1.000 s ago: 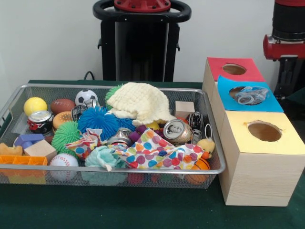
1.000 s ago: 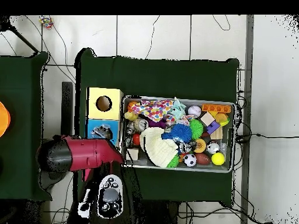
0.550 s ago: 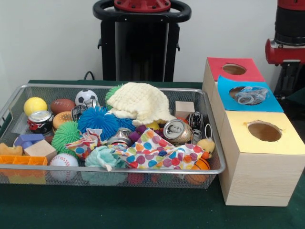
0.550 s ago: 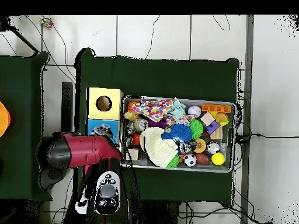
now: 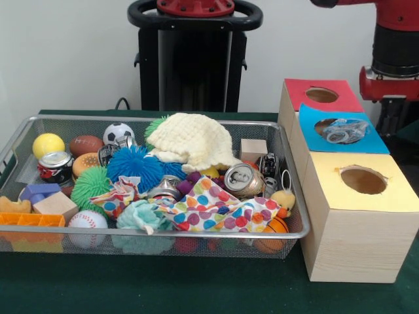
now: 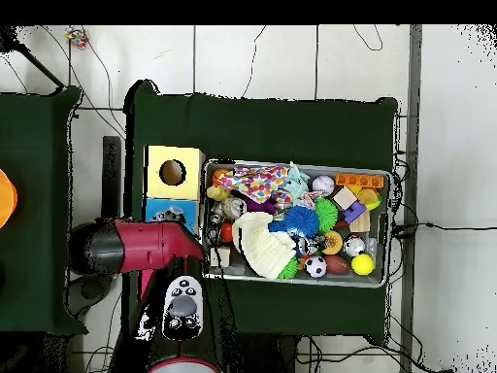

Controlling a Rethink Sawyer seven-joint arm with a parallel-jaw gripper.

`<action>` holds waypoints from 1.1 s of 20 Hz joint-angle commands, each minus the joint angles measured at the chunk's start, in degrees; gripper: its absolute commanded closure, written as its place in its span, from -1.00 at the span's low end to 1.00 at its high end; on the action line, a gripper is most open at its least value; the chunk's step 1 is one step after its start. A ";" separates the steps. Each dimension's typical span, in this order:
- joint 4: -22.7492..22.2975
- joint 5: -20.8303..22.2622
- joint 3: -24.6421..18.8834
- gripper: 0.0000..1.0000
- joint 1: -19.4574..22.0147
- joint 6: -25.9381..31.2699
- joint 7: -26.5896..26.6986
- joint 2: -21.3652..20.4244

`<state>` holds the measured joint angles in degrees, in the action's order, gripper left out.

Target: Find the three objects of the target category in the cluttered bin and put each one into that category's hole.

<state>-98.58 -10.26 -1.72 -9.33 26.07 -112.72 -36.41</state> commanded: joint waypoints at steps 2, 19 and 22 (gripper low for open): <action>0.61 1.70 0.19 1.00 2.94 -3.83 -6.66 3.20; -2.95 1.62 -4.67 1.00 7.59 -5.21 -5.04 2.38; -3.88 1.66 -5.45 1.00 8.60 -4.79 -4.59 1.47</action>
<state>-98.72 -10.27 -5.03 -5.27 25.03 -112.72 -35.61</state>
